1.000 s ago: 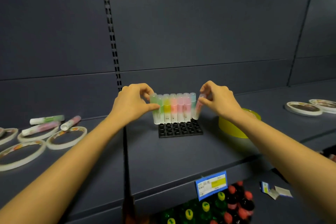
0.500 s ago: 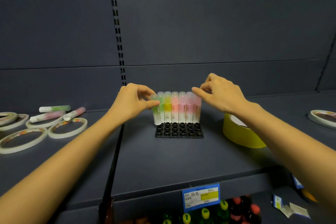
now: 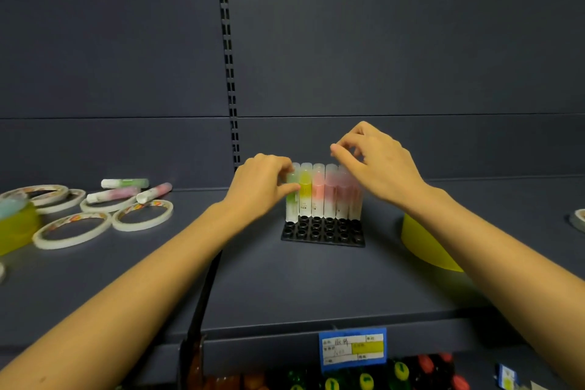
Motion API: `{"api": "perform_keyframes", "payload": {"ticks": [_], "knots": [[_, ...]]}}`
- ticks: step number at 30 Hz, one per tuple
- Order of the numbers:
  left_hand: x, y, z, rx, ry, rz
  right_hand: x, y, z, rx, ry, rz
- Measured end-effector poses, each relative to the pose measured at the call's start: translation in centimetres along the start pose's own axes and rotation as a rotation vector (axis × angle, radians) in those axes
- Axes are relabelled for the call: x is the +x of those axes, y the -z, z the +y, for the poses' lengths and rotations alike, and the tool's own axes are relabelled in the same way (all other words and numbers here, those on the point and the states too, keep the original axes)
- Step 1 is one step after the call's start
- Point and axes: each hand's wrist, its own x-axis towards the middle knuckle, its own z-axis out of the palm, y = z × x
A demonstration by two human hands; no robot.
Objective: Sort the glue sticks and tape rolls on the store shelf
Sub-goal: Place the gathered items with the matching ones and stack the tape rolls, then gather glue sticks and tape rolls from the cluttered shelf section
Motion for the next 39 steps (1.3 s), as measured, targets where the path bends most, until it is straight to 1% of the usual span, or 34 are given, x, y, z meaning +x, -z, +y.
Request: {"api": "perform_keyframes", "payload": {"ticks": [3,7,10,13,16,18,22,27,29,31,34,39], "knots": [[-0.1,0.0,-0.2,0.088,-0.044,0.005,0.3,-0.3,-0.9,0.021,0.019,-0.008],[-0.7,0.8,-1.0,0.208,-0.124,-0.076,0.9,-1.0,-2.6,0.028,0.056,-0.052],[-2.6,2.2,-3.1,0.223,-0.111,-0.102,1.5,-1.8,-4.6,0.054,0.103,-0.078],[-5.2,4.6,-6.8,0.230,-0.028,-0.060,2.2,-3.1,-7.2,0.082,0.145,-0.107],[-7.7,7.8,-10.6,0.249,0.145,-0.014,2.7,-4.9,-10.5,0.107,0.171,-0.166],[-9.0,9.9,-12.9,0.274,0.260,0.004,3.1,-6.3,-12.8,0.129,0.174,-0.244],[-11.3,13.7,-16.9,0.360,0.397,-0.042,3.9,-10.0,-17.4,0.140,0.130,-0.425],[-14.1,16.8,-20.7,0.421,0.445,-0.053,5.4,-15.2,-21.7,0.028,-0.009,-0.635],[-14.9,17.5,-21.9,0.431,0.440,-0.081,5.6,-16.9,-23.0,0.018,-0.105,-0.667],[-15.4,17.9,-22.9,0.417,0.428,-0.098,5.6,-18.1,-24.0,-0.014,-0.162,-0.662],[-15.7,18.2,-24.1,0.389,0.397,-0.123,5.8,-18.8,-24.7,-0.113,-0.161,-0.682],[-14.4,17.4,-25.2,0.359,0.337,-0.191,6.5,-17.1,-24.4,-0.109,-0.189,-0.724]]}}
